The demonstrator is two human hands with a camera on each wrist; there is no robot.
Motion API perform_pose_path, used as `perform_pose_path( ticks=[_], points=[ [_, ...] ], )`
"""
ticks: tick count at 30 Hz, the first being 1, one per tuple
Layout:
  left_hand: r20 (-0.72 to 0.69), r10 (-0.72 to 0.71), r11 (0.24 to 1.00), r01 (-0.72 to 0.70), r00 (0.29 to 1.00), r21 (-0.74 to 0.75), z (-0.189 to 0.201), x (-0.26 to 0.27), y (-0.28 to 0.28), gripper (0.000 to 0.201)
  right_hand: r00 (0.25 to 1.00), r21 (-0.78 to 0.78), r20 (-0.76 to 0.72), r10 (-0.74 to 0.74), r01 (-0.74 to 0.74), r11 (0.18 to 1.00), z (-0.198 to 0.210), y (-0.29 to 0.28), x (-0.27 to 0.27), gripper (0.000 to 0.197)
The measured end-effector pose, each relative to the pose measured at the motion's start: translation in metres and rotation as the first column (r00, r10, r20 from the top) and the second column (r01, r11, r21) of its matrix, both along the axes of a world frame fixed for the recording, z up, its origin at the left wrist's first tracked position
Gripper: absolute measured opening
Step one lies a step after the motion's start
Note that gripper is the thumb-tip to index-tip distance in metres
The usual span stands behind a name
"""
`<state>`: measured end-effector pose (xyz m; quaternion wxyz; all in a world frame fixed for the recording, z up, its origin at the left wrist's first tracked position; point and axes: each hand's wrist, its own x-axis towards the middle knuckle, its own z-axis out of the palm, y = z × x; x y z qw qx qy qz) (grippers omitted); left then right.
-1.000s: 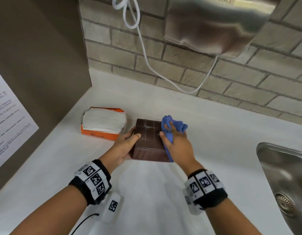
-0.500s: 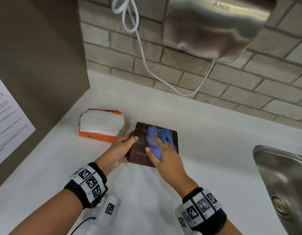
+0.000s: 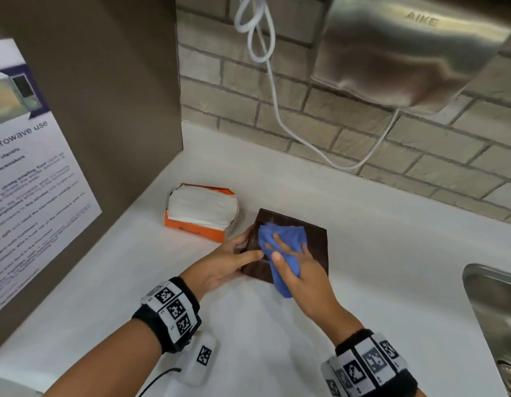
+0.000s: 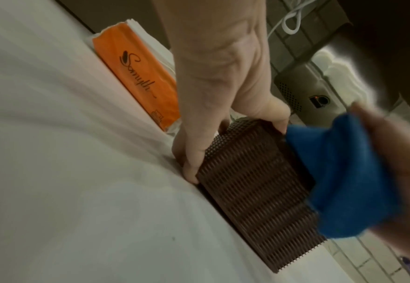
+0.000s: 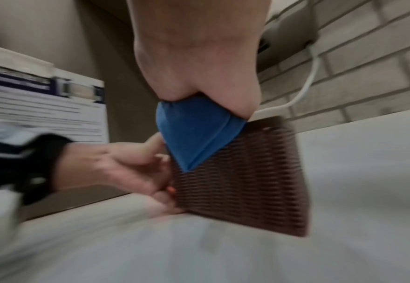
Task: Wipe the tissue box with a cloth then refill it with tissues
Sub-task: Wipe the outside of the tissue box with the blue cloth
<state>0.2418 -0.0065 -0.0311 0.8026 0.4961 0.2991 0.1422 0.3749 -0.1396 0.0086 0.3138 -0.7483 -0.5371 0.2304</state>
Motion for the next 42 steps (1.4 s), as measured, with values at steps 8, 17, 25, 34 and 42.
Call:
perform_pose_path(
  ticks=[8, 17, 25, 34, 42],
  points=[
    [-0.016, 0.029, 0.999, -0.028, 0.999, 0.039, -0.003, 0.0, 0.0, 0.063, 0.98, -0.202, 0.195, -0.03, 0.07, 0.977, 0.019, 0.076, 0.032, 0.053],
    [-0.041, 0.023, 0.989, -0.017, 0.999, 0.15, -0.006, -0.001, -0.001, 0.029, 0.986, -0.075, -0.043, 0.159, -0.162, 0.984, 0.011, 0.031, -0.018, 0.064],
    [-0.059, 0.042, 0.996, -0.037, 0.997, 0.082, -0.011, 0.003, 0.0, 0.095, 0.982, -0.047, 0.171, 0.076, -0.069, 0.996, -0.002, 0.054, 0.026, 0.042],
    [0.038, 0.012, 1.0, -0.012, 0.999, -0.005, -0.009, 0.001, -0.003, 0.06, 0.924, -0.102, 0.34, -0.178, 0.224, 0.969, -0.01, 0.048, 0.036, 0.074],
    [-0.018, -0.008, 0.996, 0.01, 1.0, 0.092, -0.017, 0.0, 0.006, 0.068, 0.971, 0.079, 0.24, 0.016, -0.036, 0.996, -0.016, 0.007, 0.001, 0.056]
  ],
)
